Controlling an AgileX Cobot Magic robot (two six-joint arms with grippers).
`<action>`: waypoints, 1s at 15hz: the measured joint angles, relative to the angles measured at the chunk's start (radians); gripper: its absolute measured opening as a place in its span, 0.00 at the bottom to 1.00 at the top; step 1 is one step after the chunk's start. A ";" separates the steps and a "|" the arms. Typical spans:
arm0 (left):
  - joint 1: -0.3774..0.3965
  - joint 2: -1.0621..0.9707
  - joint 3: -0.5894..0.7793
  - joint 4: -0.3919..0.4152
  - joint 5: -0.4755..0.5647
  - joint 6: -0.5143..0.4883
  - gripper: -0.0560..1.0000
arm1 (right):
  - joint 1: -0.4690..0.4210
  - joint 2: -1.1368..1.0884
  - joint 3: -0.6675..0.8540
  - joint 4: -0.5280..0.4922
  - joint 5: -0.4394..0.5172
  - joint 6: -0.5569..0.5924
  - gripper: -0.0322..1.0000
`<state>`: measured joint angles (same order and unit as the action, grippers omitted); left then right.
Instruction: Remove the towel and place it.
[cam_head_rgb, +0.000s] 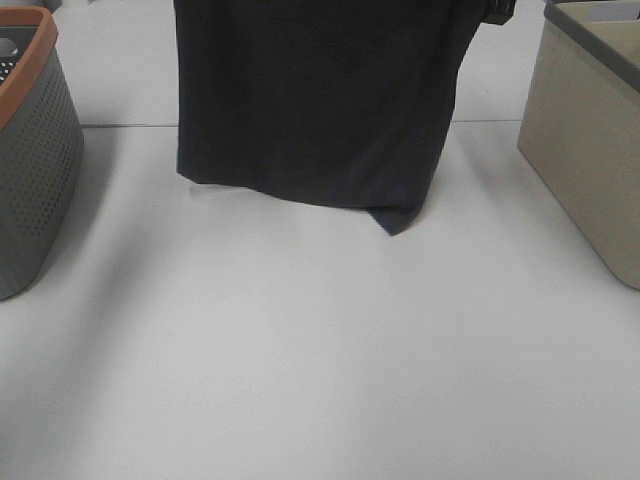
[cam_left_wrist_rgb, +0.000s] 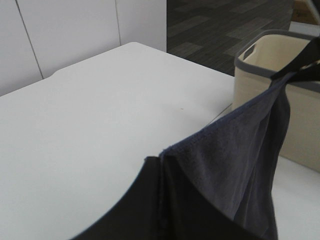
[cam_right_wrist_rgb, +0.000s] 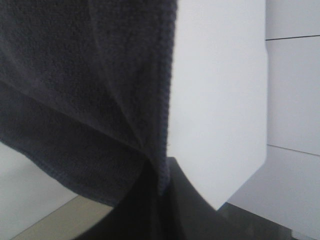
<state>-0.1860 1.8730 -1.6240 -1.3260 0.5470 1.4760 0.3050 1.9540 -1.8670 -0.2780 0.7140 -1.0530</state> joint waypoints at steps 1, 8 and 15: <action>0.000 0.026 0.001 -0.036 -0.032 0.053 0.05 | 0.000 0.031 -0.032 -0.050 -0.047 0.046 0.05; 0.075 0.228 -0.221 -0.348 -0.005 0.451 0.05 | 0.010 0.164 -0.124 -0.663 -0.367 0.789 0.05; 0.046 0.191 0.083 -0.359 -0.047 0.580 0.05 | 0.057 0.114 0.157 -0.822 -0.273 0.987 0.05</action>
<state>-0.1400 2.0640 -1.5410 -1.6850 0.5000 2.0560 0.3620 2.0680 -1.7100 -1.1000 0.4410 -0.0660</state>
